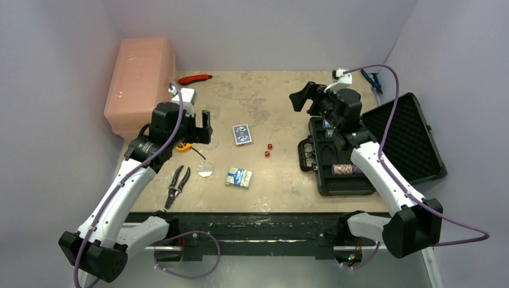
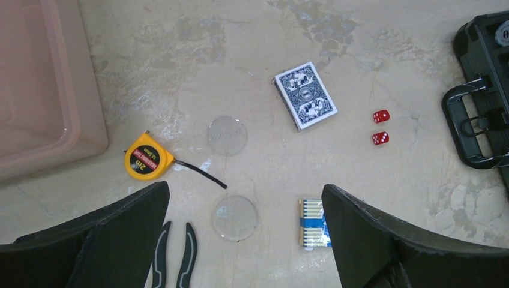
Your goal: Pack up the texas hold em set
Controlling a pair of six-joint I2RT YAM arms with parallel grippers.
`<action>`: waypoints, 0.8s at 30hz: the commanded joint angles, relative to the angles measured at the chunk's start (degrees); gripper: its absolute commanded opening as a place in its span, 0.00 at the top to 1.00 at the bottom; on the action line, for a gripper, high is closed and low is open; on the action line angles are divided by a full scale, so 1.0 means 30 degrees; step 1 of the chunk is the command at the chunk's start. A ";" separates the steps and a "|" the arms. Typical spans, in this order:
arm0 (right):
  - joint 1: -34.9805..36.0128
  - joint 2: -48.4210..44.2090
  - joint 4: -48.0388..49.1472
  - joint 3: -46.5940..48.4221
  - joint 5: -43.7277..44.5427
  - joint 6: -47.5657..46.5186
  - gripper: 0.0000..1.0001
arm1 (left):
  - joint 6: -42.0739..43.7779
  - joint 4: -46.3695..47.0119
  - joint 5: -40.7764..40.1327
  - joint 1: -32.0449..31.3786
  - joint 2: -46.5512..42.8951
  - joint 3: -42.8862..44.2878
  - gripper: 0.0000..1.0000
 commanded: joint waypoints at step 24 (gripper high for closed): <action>0.1715 0.0082 -0.6726 0.1254 -0.1451 -0.0869 0.01 | -0.0197 -0.1133 -0.1476 -0.0824 -0.0729 0.0772 0.02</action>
